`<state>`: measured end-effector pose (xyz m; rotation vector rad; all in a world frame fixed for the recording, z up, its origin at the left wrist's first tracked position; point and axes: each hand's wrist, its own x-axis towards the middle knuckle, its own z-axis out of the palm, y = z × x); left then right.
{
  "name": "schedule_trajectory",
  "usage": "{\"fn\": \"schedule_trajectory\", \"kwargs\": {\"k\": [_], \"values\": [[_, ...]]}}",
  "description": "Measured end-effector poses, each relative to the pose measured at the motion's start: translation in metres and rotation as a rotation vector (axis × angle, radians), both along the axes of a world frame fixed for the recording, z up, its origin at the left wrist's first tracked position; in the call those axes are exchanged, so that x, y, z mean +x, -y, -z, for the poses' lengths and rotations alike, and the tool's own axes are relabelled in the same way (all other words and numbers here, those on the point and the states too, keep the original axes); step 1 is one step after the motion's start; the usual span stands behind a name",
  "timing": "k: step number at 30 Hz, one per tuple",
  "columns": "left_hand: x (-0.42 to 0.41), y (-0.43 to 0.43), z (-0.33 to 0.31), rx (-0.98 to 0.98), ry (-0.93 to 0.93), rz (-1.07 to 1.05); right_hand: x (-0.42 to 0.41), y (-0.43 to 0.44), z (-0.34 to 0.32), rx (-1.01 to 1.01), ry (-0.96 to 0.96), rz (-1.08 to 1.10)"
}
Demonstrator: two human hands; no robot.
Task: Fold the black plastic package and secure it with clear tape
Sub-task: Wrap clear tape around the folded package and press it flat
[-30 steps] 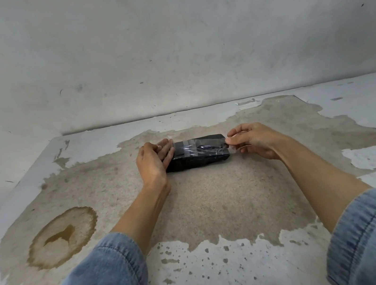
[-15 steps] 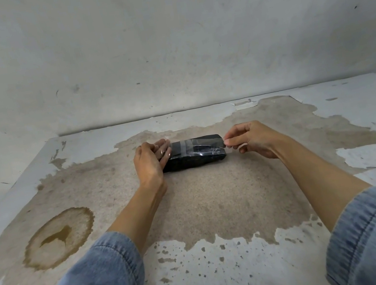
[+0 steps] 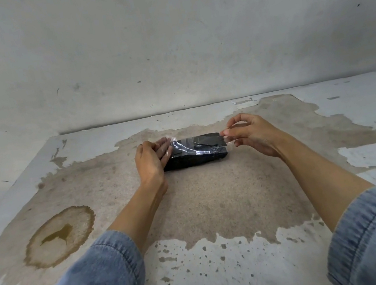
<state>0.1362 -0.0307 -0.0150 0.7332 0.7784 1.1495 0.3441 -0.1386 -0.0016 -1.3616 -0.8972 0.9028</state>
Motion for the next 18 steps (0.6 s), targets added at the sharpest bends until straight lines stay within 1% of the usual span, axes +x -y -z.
{"fn": "schedule_trajectory", "kwargs": {"k": [2, 13, 18], "values": [[0.000, 0.000, 0.000, -0.002, 0.001, 0.001, 0.002, -0.002, -0.002, -0.030, -0.029, 0.005], [0.000, -0.001, 0.002, 0.006, -0.024, 0.002, 0.001, -0.009, -0.007, -0.296, 0.193, -0.070], [-0.001, 0.000, 0.002, -0.005, -0.010, 0.007, -0.001, -0.013, -0.007, -0.344, 0.182, -0.040]]}}
